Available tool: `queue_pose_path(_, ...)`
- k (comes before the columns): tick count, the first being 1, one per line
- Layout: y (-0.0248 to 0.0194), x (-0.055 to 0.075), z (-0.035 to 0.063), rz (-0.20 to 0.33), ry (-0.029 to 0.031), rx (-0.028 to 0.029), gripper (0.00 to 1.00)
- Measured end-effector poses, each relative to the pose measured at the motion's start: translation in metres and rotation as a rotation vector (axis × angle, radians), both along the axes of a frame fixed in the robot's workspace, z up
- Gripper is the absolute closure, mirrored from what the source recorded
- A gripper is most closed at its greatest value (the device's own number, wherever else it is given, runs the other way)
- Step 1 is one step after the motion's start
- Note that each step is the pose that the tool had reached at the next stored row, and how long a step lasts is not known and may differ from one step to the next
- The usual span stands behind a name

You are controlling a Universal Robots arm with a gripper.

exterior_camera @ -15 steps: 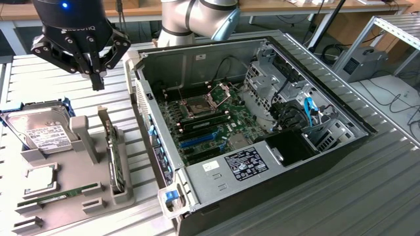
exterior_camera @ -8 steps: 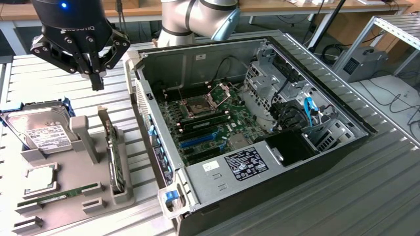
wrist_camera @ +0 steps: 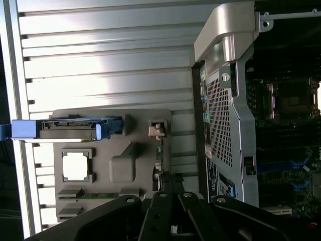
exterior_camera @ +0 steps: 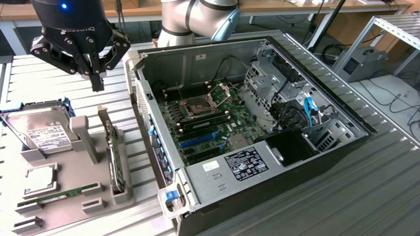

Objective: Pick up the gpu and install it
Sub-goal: 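Reach for the gpu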

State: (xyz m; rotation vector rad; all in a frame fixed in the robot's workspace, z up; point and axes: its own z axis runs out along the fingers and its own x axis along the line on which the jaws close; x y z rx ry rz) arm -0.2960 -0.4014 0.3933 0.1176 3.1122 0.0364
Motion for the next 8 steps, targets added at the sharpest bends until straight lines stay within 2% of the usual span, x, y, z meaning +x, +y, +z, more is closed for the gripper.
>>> queue_pose_path(8, -0.0020, 0.0000, 0.0000, 0.000, 0.0000, 0.0000, 0.89)
